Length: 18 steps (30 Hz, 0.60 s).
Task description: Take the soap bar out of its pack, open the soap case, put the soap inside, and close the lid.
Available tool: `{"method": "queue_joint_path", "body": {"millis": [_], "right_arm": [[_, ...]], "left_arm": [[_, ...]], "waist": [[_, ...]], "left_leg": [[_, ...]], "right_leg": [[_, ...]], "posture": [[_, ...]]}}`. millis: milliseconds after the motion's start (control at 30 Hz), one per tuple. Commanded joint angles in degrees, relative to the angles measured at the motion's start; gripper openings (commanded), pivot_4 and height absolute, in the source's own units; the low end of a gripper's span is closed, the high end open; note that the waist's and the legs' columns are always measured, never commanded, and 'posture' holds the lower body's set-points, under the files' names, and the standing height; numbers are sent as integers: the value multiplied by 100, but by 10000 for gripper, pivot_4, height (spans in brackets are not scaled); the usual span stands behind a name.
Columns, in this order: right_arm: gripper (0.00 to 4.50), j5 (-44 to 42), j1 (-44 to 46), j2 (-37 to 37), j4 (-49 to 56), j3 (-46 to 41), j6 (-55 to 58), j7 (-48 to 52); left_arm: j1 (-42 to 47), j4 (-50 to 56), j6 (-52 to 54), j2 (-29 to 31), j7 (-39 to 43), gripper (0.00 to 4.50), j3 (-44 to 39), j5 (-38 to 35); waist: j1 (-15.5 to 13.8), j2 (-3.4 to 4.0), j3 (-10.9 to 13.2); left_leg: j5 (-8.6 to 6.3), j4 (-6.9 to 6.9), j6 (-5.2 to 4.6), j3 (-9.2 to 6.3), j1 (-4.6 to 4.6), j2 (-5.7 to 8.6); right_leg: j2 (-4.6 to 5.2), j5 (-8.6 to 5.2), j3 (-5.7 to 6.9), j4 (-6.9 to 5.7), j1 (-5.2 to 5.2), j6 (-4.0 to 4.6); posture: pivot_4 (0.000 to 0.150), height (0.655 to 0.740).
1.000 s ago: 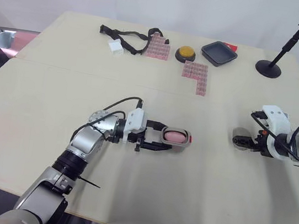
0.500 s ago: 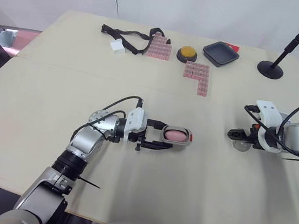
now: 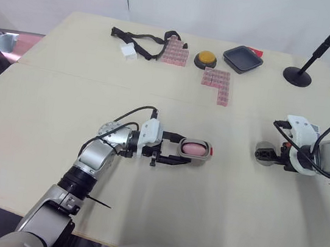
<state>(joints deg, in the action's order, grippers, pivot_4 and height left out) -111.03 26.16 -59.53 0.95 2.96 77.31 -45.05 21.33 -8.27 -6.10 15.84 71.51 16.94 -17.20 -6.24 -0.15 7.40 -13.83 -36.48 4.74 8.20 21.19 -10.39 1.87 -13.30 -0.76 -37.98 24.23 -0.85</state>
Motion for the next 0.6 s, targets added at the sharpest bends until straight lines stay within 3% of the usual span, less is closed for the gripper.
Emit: {"method": "queue_joint_path", "body": {"millis": [33,233,500,600], "right_arm": [[44385,-197,77,-102,86,68,-313,-21],[44385,-197,31,-153,8,287,-424,-6],[19740,-197,63,-193,-13,436,-522,-75],[18999,-197,87,-226,0,477,-545,-85]], "left_arm": [[96,59,-64,-30,-1,19123,-8,-24],[74,71,-54,-37,-31,19123,-15,-9],[62,71,-68,-37,-46,19123,-16,-12],[61,62,-72,-39,-45,19123,-17,-15]], "waist": [[-2,0,0],[-3,-1,1],[-3,-1,1],[-1,-1,1]], "left_leg": [[0,0,0,0,1,0],[-1,0,1,-3,5,0],[-1,0,1,-5,7,0],[-1,0,2,-6,7,0]], "right_leg": [[0,0,1,0,0,-1],[-2,0,1,4,0,-3],[-3,1,0,5,0,-5],[-3,1,1,6,0,-6]], "posture": [[1500,7338],[1500,7338],[1500,7338],[1500,7338]]}}
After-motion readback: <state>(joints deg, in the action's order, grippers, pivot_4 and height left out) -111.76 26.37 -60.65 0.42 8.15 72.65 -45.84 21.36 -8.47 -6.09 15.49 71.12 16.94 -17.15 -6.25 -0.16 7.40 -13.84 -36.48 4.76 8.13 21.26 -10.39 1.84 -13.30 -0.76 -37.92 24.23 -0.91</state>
